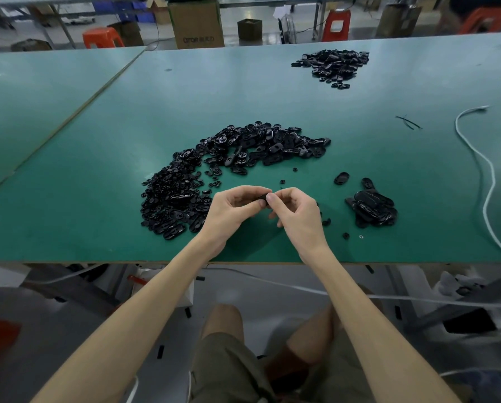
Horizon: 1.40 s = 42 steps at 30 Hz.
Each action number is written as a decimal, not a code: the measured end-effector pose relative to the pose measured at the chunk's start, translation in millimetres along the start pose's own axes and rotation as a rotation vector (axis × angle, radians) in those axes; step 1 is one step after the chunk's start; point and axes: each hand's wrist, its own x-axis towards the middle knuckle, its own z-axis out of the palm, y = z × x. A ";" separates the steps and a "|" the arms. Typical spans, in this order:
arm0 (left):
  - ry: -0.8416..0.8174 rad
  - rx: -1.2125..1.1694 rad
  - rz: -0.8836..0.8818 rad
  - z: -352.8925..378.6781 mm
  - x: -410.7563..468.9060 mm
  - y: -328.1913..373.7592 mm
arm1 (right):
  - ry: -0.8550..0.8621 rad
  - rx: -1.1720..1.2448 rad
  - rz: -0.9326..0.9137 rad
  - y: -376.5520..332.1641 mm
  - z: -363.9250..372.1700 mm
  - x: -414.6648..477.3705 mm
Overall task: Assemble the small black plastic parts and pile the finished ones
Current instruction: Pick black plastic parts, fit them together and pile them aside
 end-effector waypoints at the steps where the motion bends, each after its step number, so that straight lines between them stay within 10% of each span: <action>1: -0.002 -0.002 0.000 -0.2 -0.2 0.2 | 0.001 0.000 0.000 -0.1 -0.1 -0.2; 42: 0.039 0.099 0.020 1.4 -0.3 -3.0 | -0.009 -0.056 0.042 1.3 0.2 1.1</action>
